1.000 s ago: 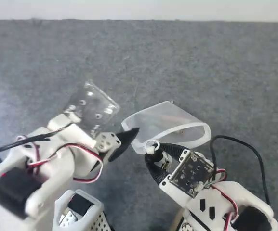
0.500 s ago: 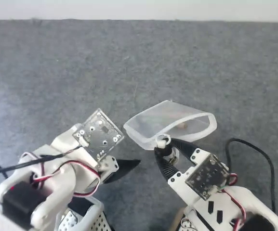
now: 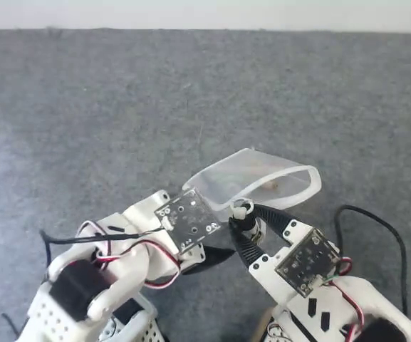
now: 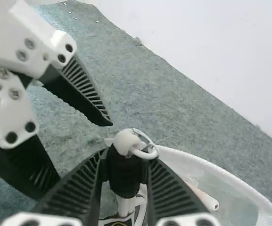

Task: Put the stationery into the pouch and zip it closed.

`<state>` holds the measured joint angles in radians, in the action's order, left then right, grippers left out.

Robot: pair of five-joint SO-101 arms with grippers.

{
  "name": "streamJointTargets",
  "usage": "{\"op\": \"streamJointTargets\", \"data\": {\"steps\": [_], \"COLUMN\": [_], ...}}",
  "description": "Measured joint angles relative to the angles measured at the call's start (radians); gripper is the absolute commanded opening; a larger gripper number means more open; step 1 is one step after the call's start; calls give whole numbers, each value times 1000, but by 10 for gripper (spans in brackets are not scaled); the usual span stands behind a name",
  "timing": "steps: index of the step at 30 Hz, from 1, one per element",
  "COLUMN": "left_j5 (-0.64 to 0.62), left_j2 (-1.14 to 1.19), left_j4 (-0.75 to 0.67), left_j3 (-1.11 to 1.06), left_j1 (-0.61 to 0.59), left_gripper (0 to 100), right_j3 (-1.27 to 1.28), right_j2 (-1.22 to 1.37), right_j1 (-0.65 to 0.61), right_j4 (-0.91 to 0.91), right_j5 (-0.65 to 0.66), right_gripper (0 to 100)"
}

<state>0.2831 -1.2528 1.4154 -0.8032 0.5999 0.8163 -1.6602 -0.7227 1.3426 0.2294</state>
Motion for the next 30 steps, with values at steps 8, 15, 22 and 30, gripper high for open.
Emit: {"op": "streamJointTargets", "data": {"steps": [8,15,22,30], "left_j5": [0,31,37,37], "left_j2": [-2,0,0,0], "left_j4": [-121,-235,-305,-347], "left_j3": [-32,-126,-158,-219], "left_j1": [9,11,17,106], "left_gripper": [325,250,171,6], "right_j3": [0,0,0,0], "right_j2": [0,0,0,0], "right_j1": [0,0,2,2], "right_j4": [0,0,0,-12], "right_j5": [0,0,0,0], "right_gripper": [6,6,6,6]}}
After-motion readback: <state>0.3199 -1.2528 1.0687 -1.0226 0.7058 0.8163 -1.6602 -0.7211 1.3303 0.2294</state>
